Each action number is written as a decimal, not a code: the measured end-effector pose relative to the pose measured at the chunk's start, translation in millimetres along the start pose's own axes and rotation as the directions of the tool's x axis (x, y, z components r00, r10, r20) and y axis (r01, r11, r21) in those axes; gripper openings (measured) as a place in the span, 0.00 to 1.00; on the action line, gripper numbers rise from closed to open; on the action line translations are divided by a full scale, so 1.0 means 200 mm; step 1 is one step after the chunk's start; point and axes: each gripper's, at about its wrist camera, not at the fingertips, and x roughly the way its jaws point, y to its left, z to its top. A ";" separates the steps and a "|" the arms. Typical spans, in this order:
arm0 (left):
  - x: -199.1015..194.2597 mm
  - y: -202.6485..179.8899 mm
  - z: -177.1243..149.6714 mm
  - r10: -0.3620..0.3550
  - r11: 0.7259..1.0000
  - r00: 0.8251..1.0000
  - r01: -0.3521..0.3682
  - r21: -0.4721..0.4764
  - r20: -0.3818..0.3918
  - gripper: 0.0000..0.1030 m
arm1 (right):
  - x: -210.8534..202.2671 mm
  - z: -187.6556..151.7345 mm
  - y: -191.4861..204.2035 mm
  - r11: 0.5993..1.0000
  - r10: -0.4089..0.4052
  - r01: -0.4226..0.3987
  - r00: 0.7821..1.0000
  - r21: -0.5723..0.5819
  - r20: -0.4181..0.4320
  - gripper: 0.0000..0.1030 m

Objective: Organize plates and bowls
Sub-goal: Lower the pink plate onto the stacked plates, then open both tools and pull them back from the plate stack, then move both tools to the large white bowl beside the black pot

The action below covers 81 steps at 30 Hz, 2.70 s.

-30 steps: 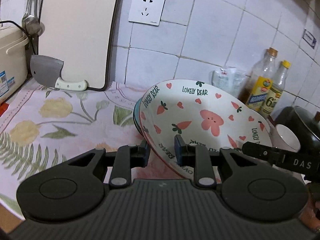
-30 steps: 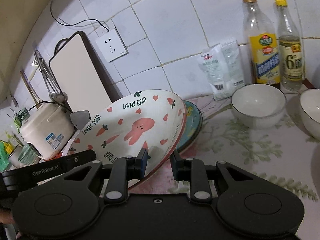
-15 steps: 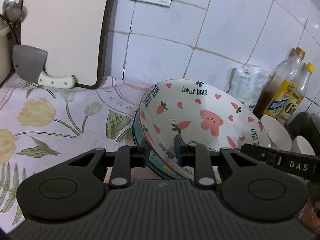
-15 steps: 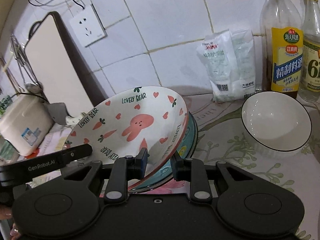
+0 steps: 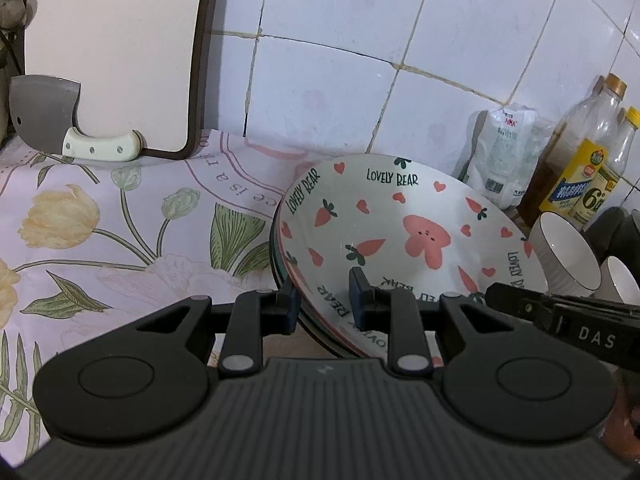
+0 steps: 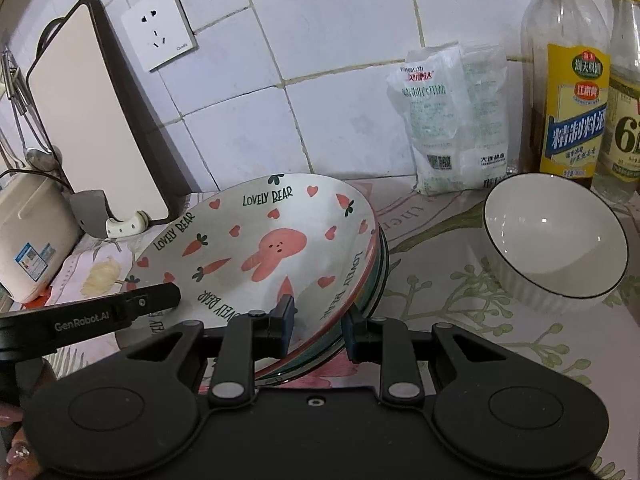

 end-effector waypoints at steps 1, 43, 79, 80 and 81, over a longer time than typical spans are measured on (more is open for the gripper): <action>0.00 0.00 0.01 0.001 1.000 1.000 -0.001 0.001 -0.006 0.23 | 0.00 0.00 0.00 1.000 -0.005 0.005 1.000 -0.002 0.000 0.29; -0.39 -0.19 0.08 0.125 0.971 0.992 -0.120 0.206 -0.012 0.62 | -0.24 -0.08 0.02 0.987 -0.037 0.055 0.992 -0.151 0.120 0.25; -1.24 -0.53 -0.49 -0.146 0.910 0.989 0.119 0.398 0.038 0.88 | -1.27 -0.57 0.08 0.923 0.100 -0.020 0.977 -0.385 0.188 0.77; -1.23 -0.55 -0.50 -0.152 0.906 0.988 0.125 0.405 0.037 0.89 | -1.29 -0.59 0.06 0.920 0.102 -0.019 0.976 -0.390 0.193 0.79; -1.23 -0.58 -0.51 -0.157 0.901 0.987 0.127 0.414 0.038 0.90 | -1.30 -0.61 0.04 0.919 0.101 -0.015 0.975 -0.393 0.198 0.82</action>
